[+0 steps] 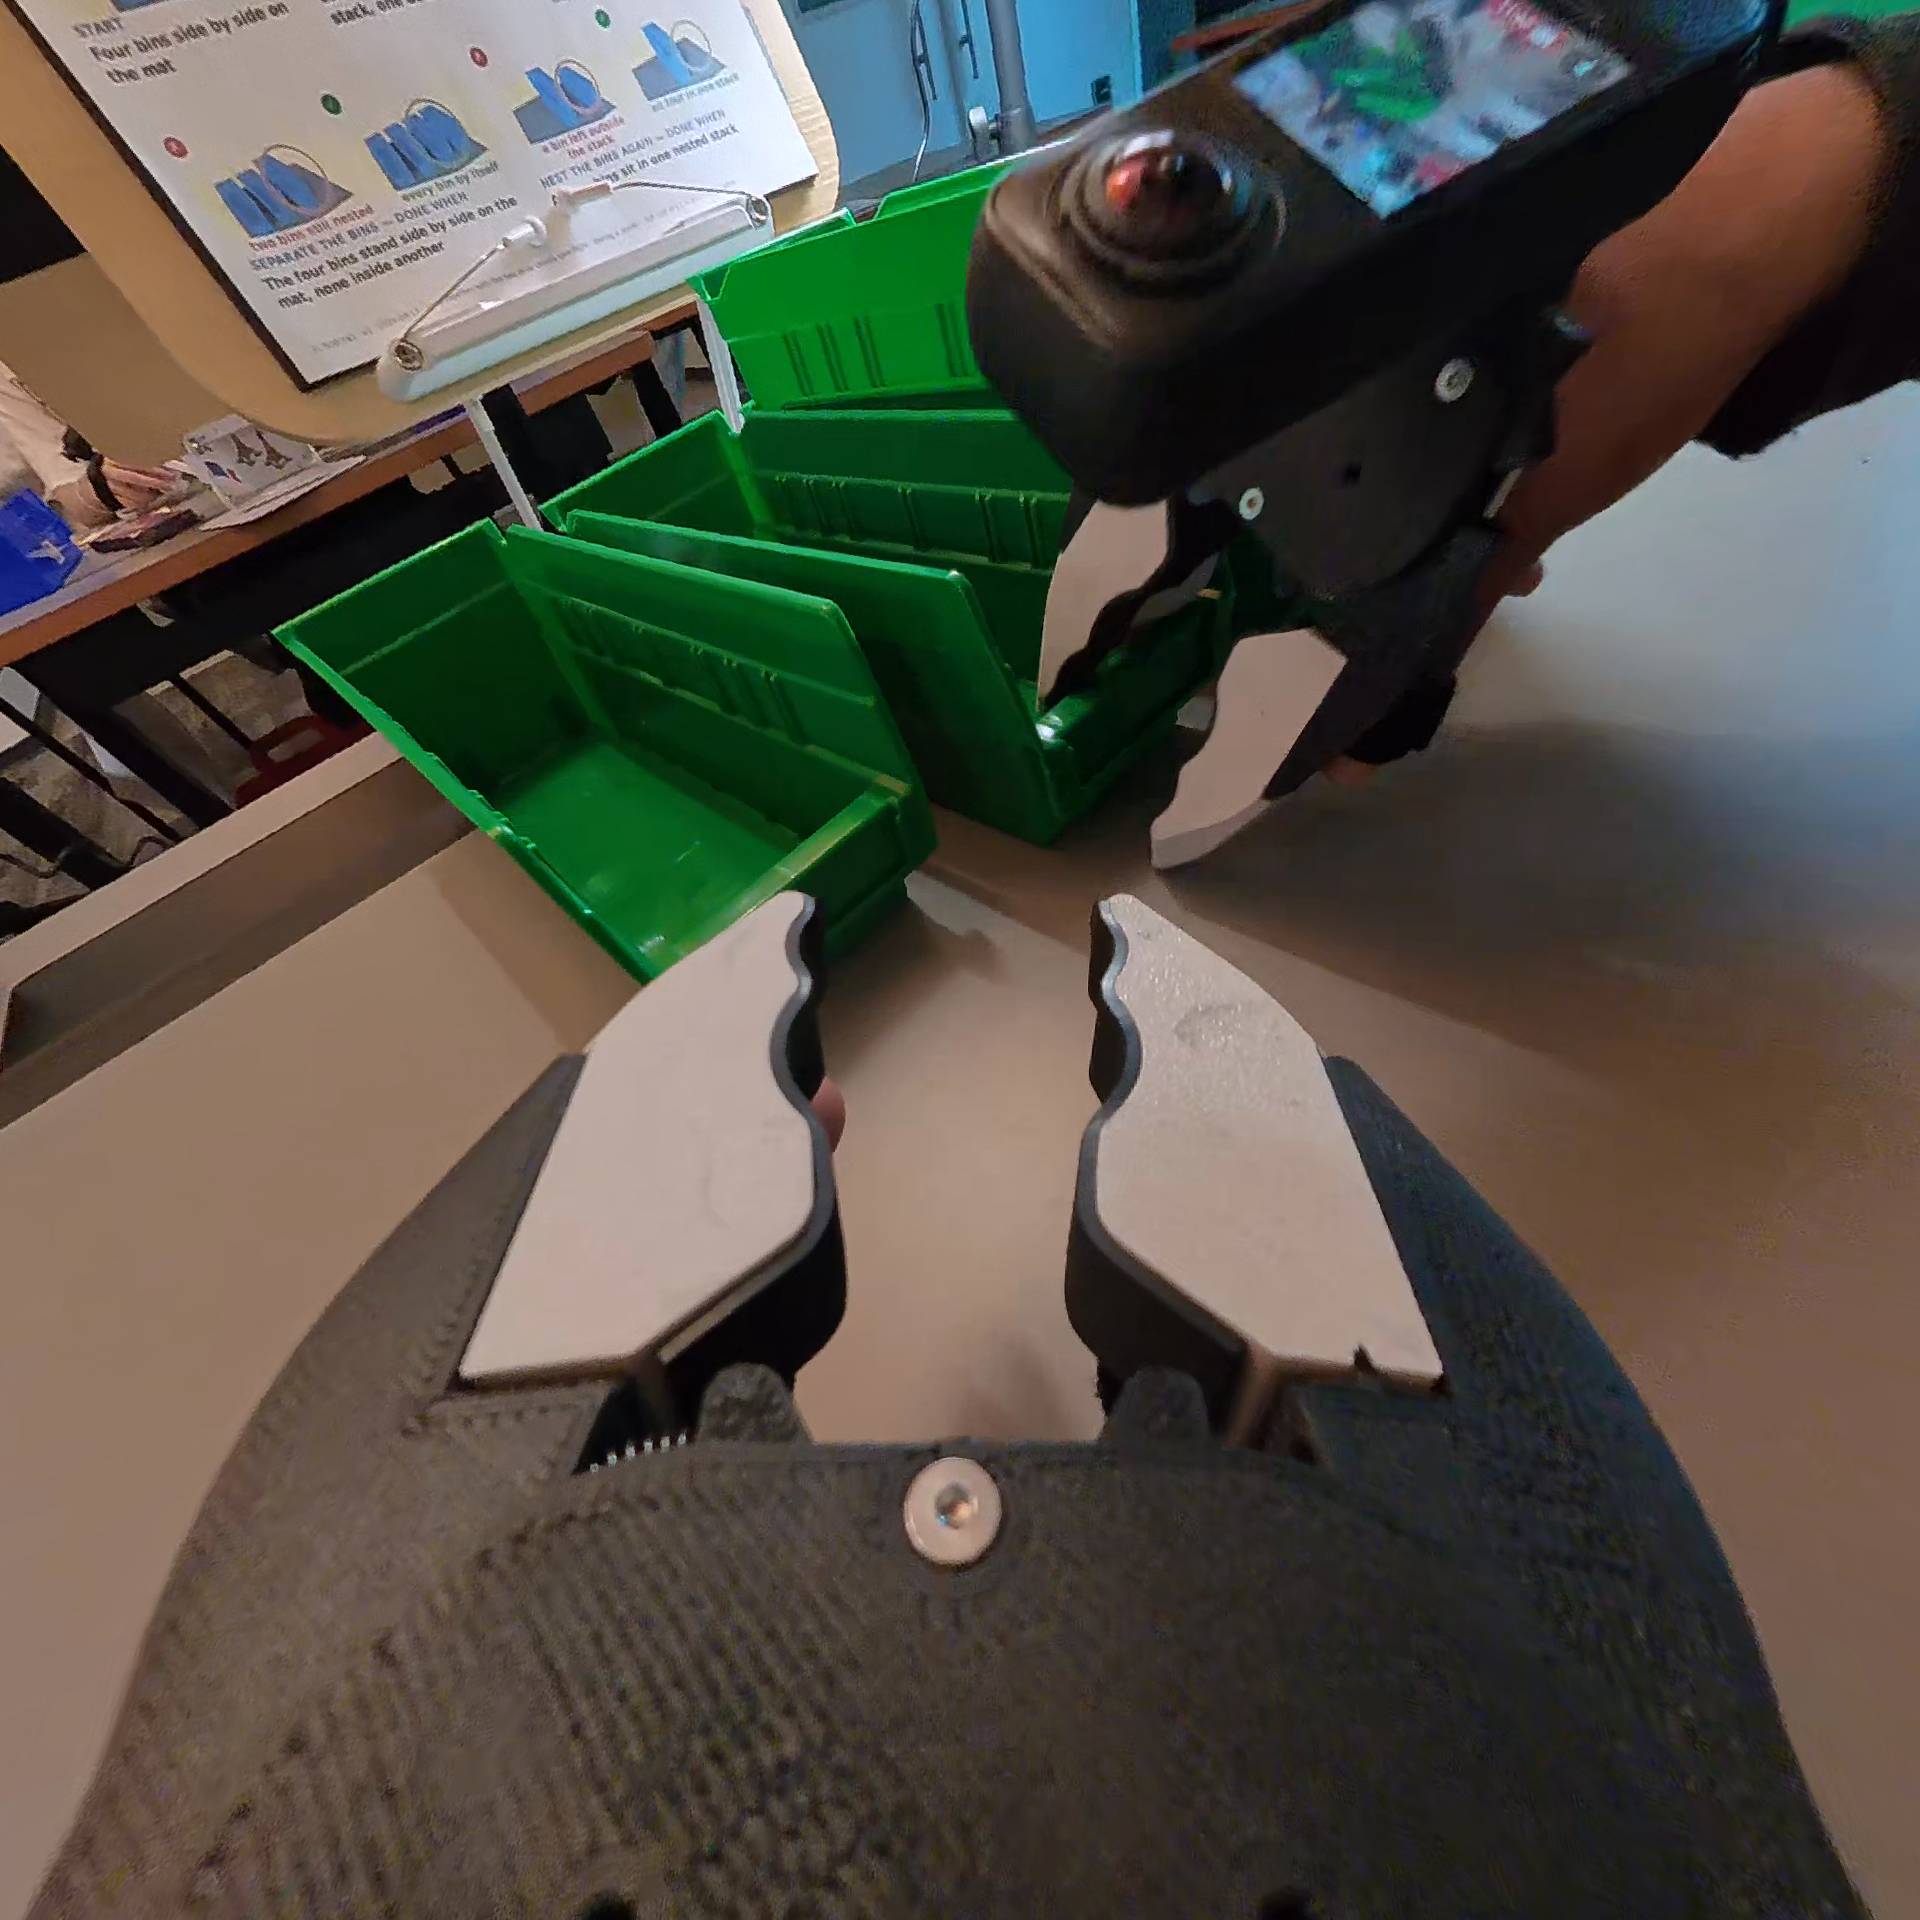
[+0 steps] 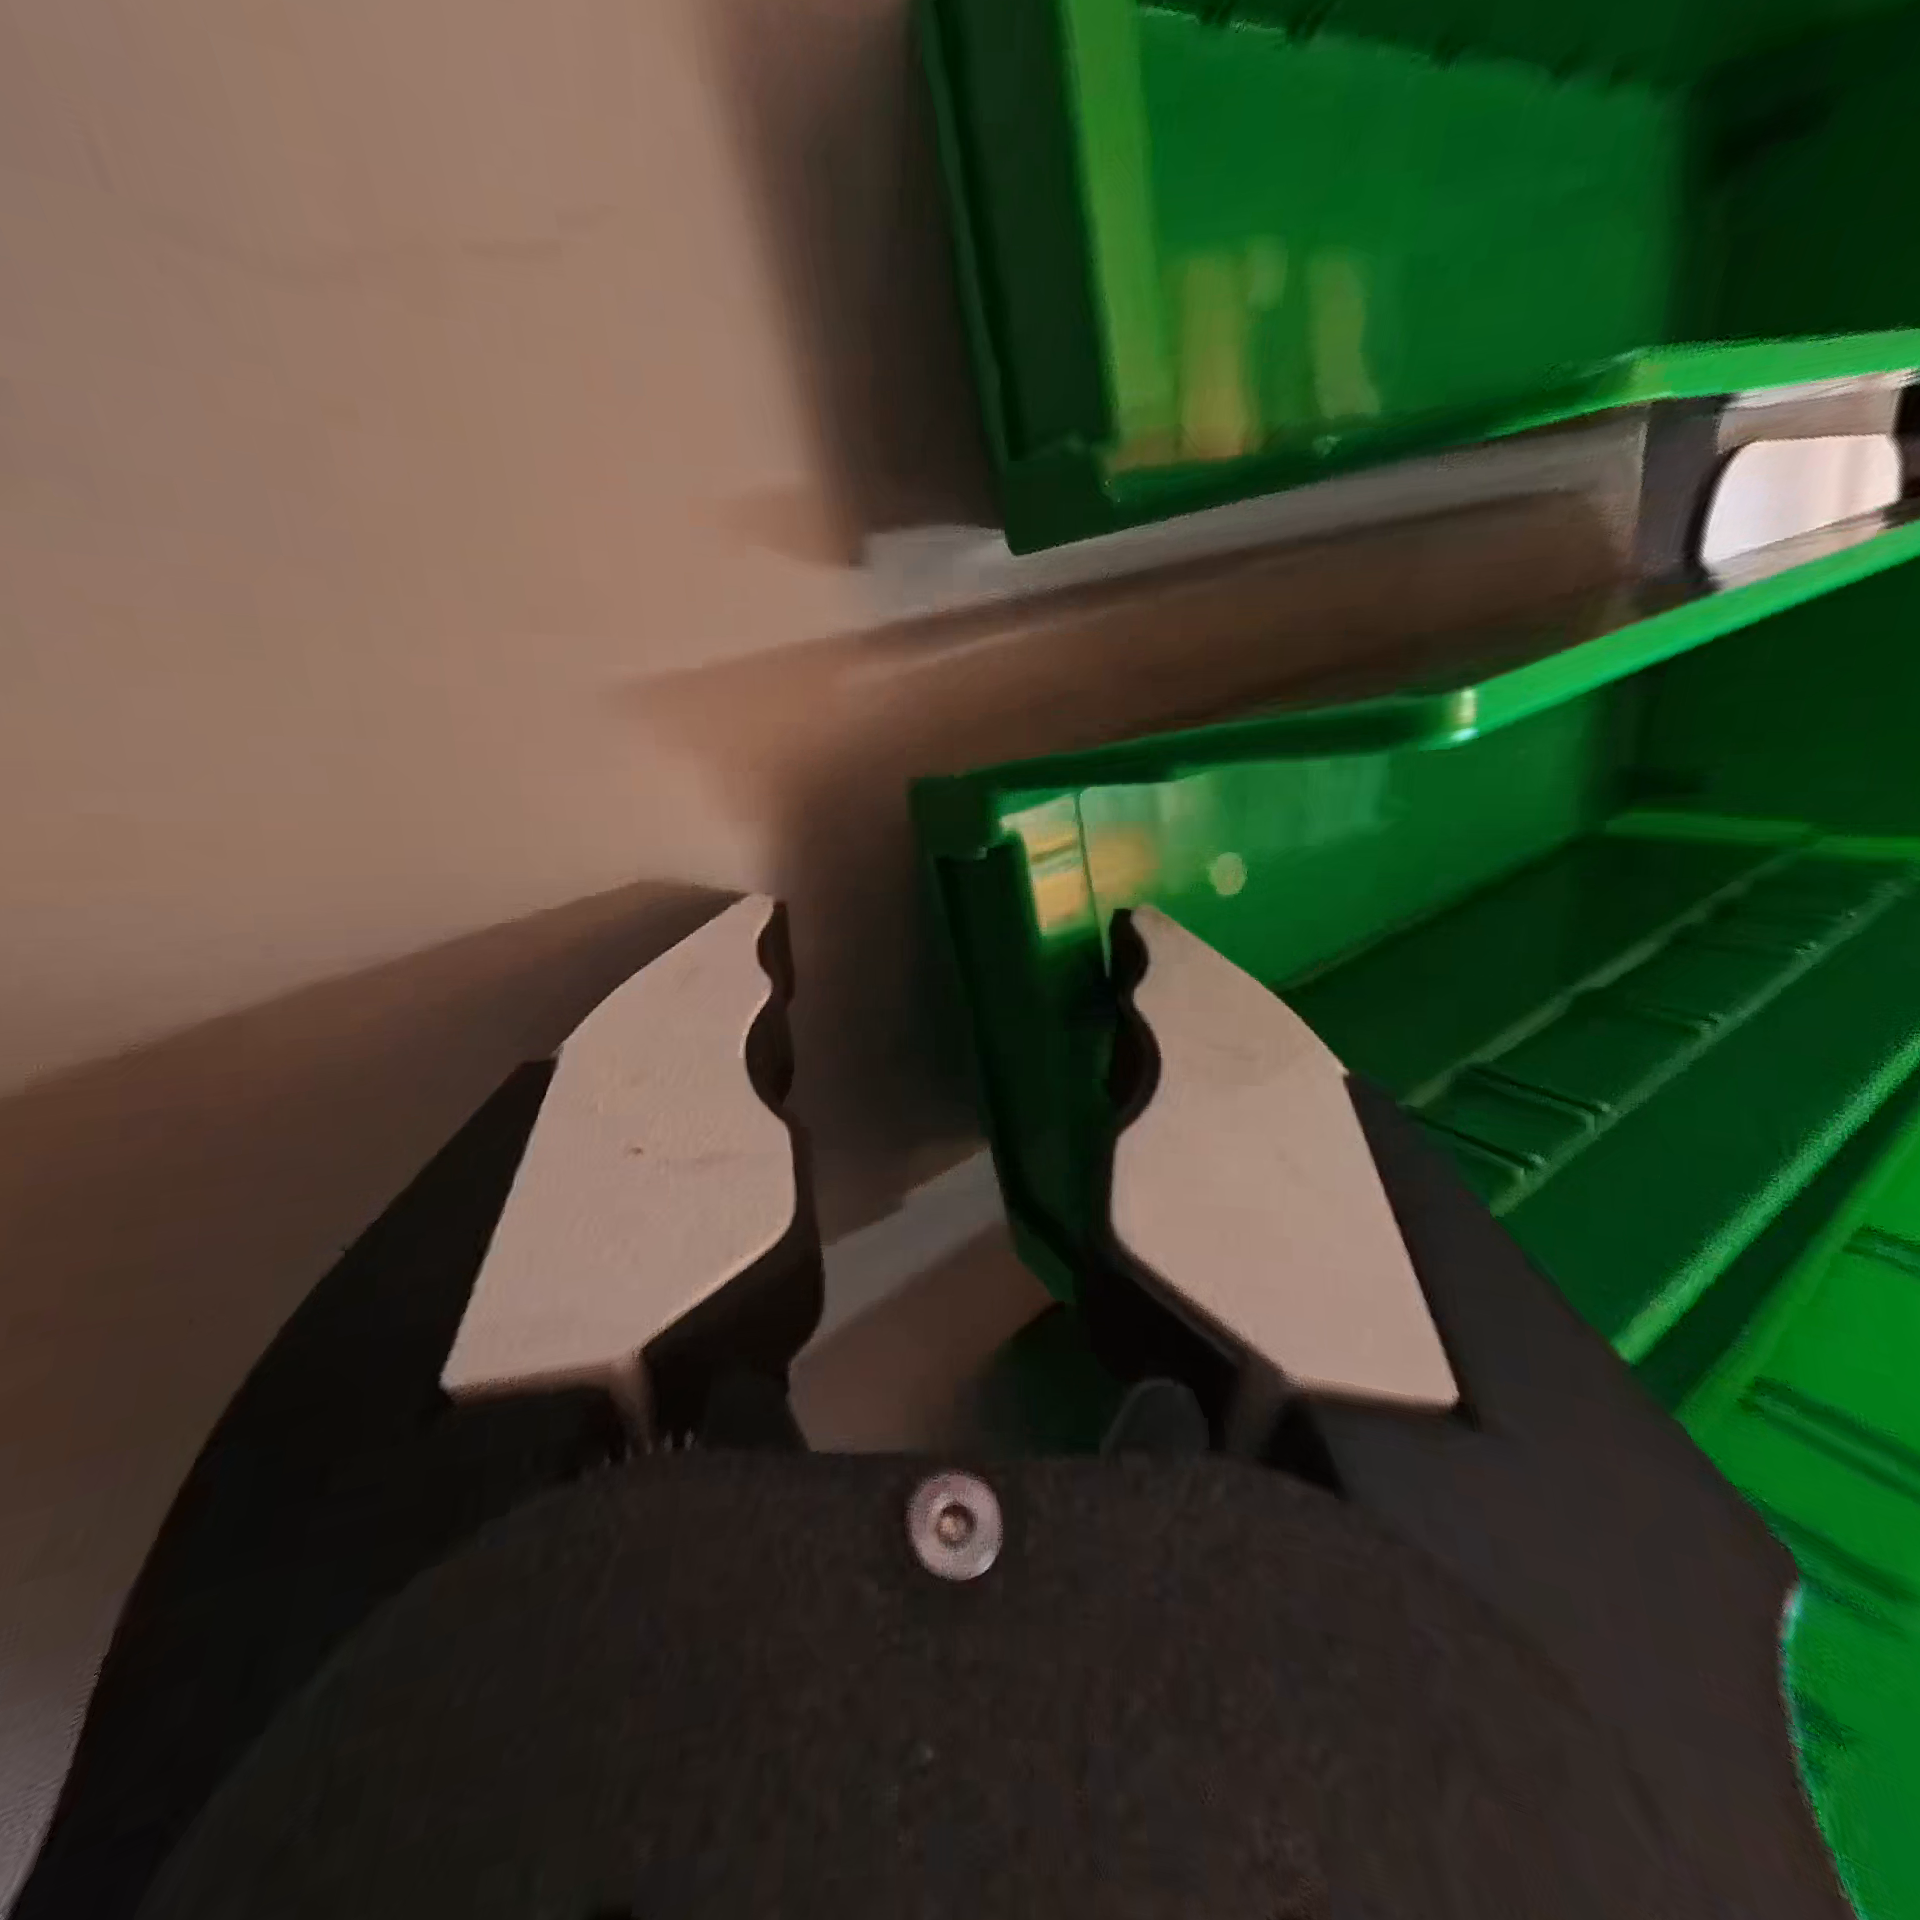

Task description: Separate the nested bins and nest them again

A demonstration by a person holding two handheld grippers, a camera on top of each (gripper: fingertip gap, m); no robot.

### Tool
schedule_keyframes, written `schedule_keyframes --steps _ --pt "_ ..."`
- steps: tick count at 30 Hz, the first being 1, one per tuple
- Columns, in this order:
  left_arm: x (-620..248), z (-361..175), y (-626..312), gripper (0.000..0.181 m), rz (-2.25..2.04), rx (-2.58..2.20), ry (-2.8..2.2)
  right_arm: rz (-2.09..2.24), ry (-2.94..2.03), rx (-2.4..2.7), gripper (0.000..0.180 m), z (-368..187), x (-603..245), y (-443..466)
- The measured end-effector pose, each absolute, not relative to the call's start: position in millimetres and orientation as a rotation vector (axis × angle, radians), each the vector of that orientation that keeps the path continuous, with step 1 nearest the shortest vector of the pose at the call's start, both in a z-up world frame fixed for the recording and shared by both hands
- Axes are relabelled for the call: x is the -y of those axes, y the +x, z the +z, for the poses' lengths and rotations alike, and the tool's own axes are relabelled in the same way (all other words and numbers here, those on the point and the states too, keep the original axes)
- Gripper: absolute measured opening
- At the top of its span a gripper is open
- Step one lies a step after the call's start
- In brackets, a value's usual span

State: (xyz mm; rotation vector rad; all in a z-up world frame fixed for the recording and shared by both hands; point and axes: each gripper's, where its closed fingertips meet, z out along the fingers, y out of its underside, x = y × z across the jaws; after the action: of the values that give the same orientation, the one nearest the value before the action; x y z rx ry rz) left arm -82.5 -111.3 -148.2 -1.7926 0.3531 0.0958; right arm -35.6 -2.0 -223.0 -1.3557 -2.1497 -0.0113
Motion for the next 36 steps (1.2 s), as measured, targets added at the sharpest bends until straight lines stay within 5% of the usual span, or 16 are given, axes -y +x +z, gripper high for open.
schedule_keyframes --steps 5,20,28,36 --pt "112 -148 -82 0.049 0.095 -0.354 -1.792 -0.088 -1.219 2.142 0.03 -221 -8 -38" --pt "115 -149 -87 0.049 0.079 -0.327 -1.802 0.208 -1.094 2.177 0.028 -175 72 20" --pt "115 -147 -89 0.053 0.056 -0.297 -1.792 0.44 -1.019 2.081 0.028 -98 108 62" --pt "116 -142 -88 0.054 0.051 -0.286 -1.768 0.169 -0.91 1.986 0.028 -15 63 94"
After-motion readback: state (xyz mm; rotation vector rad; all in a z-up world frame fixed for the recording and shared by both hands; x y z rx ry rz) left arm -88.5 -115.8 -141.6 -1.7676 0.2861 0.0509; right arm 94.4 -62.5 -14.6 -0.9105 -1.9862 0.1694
